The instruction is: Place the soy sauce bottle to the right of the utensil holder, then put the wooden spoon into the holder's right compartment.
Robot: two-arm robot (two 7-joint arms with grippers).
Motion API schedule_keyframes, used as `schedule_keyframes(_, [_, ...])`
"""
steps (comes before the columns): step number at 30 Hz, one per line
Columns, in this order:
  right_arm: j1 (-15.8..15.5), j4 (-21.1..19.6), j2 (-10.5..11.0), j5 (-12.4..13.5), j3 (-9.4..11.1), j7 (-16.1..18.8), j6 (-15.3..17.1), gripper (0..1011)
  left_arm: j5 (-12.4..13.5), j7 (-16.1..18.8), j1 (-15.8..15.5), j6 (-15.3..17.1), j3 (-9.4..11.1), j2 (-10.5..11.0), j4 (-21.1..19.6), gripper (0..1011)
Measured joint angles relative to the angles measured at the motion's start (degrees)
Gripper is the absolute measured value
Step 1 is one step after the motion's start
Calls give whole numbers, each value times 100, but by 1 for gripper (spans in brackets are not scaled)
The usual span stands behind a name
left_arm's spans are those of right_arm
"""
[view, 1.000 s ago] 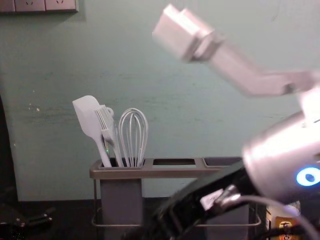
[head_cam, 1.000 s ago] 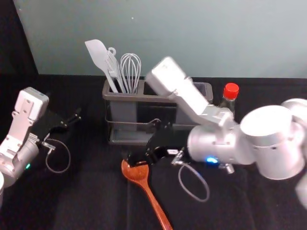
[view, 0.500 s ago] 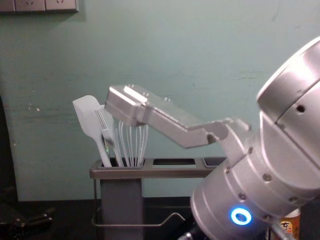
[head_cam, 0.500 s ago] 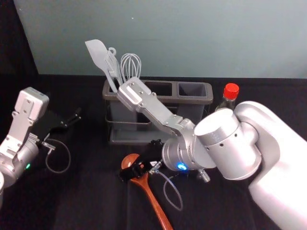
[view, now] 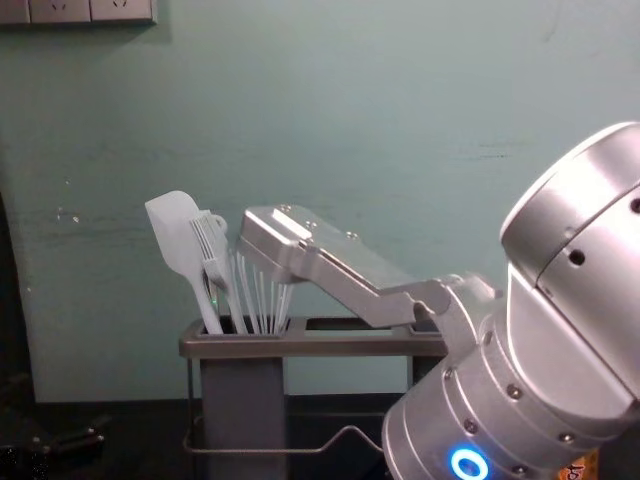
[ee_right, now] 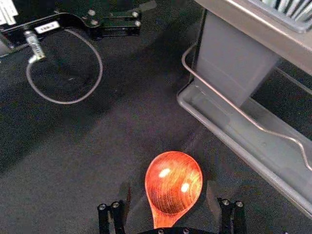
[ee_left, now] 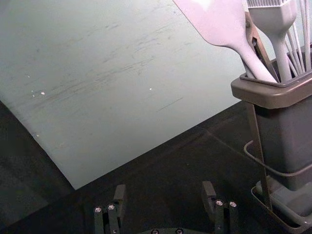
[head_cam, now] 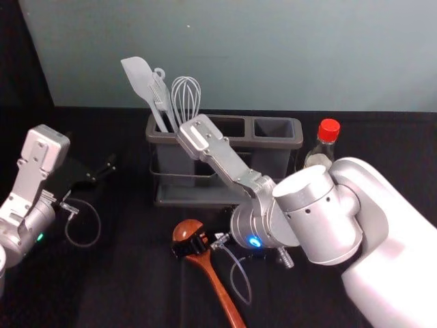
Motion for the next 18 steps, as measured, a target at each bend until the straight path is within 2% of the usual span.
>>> schedule_keyframes(10, [-114,219,-170,-101,143,-47,-9,1002,0,0,0,0,0,0,0,1005])
schedule_keyframes(18, [-86,516,-263,-222,160,-26,-141,1000,0,0,0,0,0,0,0,1005])
